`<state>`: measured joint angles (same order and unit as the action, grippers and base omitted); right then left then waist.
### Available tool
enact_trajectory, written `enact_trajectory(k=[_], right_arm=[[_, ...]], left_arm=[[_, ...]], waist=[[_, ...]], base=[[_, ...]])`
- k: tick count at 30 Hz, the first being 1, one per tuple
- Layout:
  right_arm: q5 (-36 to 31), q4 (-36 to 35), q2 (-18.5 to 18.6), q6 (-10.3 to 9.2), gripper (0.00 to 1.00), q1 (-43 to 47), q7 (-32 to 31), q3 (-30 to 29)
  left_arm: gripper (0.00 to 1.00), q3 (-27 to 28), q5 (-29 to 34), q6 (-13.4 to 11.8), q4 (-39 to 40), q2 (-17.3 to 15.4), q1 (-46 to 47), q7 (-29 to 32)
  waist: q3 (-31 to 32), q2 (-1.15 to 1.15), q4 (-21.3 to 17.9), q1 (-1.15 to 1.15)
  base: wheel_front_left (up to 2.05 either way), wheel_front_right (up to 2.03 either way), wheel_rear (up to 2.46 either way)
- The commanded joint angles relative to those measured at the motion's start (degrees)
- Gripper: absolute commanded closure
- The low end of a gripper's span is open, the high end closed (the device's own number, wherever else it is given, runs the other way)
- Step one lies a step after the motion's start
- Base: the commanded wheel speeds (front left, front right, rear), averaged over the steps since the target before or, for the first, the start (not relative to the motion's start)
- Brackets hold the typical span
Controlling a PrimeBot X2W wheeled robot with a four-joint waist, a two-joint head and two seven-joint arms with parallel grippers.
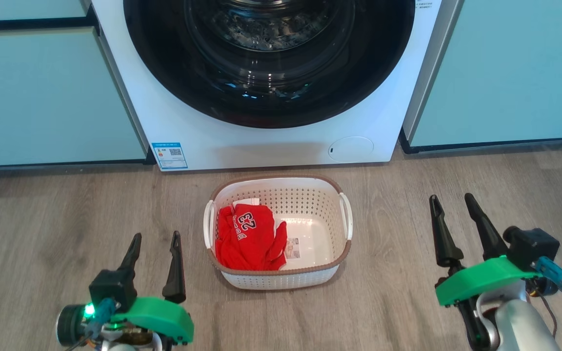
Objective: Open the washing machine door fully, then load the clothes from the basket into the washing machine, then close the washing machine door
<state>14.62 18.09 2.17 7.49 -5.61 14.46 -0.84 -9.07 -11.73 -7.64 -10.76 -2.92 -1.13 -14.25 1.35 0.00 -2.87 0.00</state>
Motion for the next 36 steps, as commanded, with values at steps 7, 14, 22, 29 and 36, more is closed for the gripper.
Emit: enact_trajectory(k=[7, 14, 22, 29, 36], right_arm=[[0.2, -0.8, 0.7, 0.00, 0.00, -3.8, 0.5, 1.6], [0.2, -1.0, 0.7, 0.00, 0.00, -3.7, 0.5, 1.3], [0.4, -1.2, 0.7, 0.00, 0.00, -3.6, 0.5, 1.4], [0.7, -1.2, 0.7, 0.00, 0.00, -3.7, 0.5, 1.4], [0.6, -0.9, 0.7, 0.00, 0.00, -3.7, 0.5, 1.6]], left_arm=[[0.00, 2.4, -0.7, 0.6, 1.1, 0.0, 2.6, -0.7], [0.00, 2.6, -2.1, 1.3, 1.3, 0.0, 2.4, -0.7], [0.00, 3.1, -2.7, 3.1, 1.1, 0.0, 2.2, -0.7], [0.00, 3.3, -2.6, 3.3, 1.1, 0.0, 2.2, -0.7], [0.00, 3.1, -2.5, 3.3, 1.0, 0.0, 2.4, -0.7]], waist=[[-0.1, 0.00, -0.2, 0.00], [0.1, 0.00, 0.1, 0.00], [0.1, 0.00, 0.0, 0.00], [-0.1, 0.00, -0.3, 0.00], [-0.2, 0.00, -0.5, 0.00]], base=[[0.00, 0.00, 0.00], [0.00, 0.00, 0.00], [0.03, 0.03, -0.07], [0.58, 0.58, -1.17], [1.11, 1.11, -2.21]])
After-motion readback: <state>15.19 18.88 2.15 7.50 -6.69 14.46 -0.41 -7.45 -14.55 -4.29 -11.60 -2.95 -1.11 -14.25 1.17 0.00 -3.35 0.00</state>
